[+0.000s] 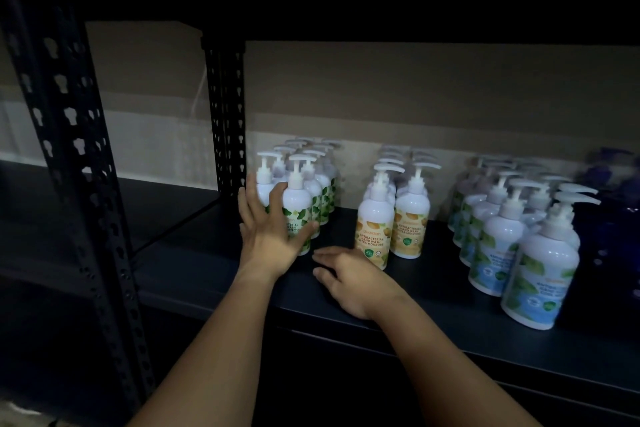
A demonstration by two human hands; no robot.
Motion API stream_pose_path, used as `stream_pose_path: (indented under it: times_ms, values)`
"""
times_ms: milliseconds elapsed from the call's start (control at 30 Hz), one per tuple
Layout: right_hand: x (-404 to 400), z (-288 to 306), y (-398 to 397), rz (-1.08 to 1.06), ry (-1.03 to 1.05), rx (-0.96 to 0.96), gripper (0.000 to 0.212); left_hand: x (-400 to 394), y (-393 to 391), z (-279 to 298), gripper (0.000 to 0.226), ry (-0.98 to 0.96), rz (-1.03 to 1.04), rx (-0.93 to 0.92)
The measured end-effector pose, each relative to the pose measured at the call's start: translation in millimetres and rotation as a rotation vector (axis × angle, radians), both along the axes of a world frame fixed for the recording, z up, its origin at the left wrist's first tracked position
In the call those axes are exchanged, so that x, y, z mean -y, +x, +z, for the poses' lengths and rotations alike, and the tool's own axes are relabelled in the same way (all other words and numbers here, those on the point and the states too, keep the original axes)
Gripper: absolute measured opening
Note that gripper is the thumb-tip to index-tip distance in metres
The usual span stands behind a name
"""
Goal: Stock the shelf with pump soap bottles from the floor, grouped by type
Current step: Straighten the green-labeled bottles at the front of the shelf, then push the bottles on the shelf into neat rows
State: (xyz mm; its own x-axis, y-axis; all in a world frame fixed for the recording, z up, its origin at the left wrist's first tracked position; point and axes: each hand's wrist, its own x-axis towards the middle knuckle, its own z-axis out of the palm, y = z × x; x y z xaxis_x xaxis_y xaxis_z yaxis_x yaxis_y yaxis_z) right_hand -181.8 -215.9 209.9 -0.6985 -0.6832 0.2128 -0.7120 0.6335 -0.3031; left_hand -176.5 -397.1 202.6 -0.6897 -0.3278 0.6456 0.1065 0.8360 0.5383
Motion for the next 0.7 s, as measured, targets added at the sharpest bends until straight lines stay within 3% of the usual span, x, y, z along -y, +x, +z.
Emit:
stream_pose_path:
  times_ms: [333,467,567,700]
  values:
    - [1,-1,-2,-0.015,0.02,0.004,0.045,2,0,0,0.09,0.035,-0.023,0.012]
    - [4,-5,-2,-0.049,0.059,-0.019,0.036,-2,9,3,0.123,0.128,-0.026,0.067]
    - [5,-7,1,-0.09,0.068,-0.03,0.035,-3,21,3,0.146,0.17,0.025,0.209]
    - [9,-4,16,-0.108,0.153,-0.07,0.048,-7,45,-2,0.156,0.092,0.192,0.411]
